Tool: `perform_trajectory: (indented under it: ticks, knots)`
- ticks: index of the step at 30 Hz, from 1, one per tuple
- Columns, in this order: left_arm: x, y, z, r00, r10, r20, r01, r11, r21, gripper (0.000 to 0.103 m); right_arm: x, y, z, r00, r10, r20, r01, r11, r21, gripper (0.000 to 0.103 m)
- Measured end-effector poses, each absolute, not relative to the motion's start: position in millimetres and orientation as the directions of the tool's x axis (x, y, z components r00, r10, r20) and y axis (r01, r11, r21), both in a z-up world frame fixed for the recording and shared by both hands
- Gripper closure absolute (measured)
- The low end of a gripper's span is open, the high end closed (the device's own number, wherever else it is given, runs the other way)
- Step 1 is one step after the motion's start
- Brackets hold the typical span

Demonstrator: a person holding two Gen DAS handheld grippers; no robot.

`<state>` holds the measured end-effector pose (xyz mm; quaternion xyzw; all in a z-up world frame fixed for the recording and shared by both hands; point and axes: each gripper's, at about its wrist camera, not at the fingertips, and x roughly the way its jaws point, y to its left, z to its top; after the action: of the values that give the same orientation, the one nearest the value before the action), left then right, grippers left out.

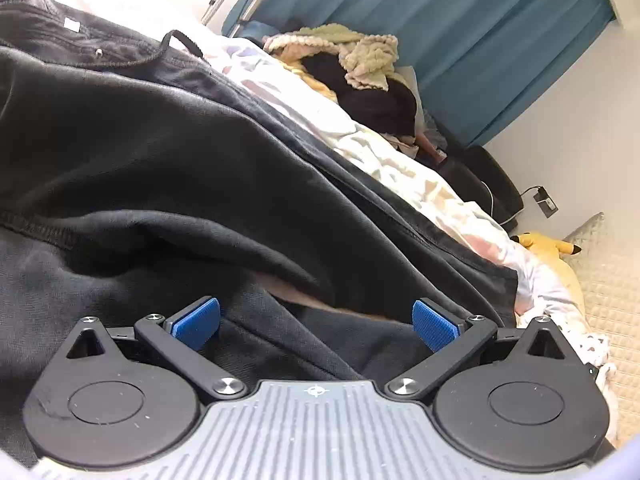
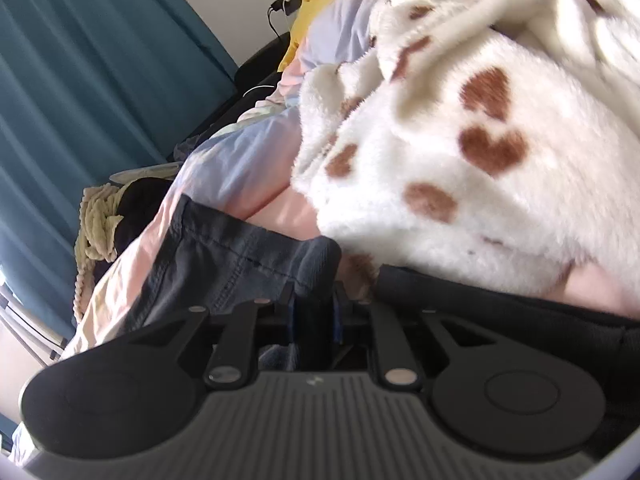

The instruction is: Fold clothes

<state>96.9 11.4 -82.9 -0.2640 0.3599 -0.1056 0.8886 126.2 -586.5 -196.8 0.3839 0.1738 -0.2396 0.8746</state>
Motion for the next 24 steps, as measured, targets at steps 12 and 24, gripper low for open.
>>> perform_trajectory:
  ticks: [12,24]
  knots:
    - [88.6,0.1,-76.2,0.777,-0.309,-0.547,0.046,0.896,-0.441,0.001,100.5,-542.8,-135.5,0.792,-0.373,-0.483,0.555,0.769,0.318,0.049]
    - [32.7,-13.6,-39.5,0.844,-0.301,-0.444,0.197,0.944,-0.265,0.001,-3.0,-459.1,-50.2,0.925,-0.137,-0.354,0.225,0.949,0.222,0.047]
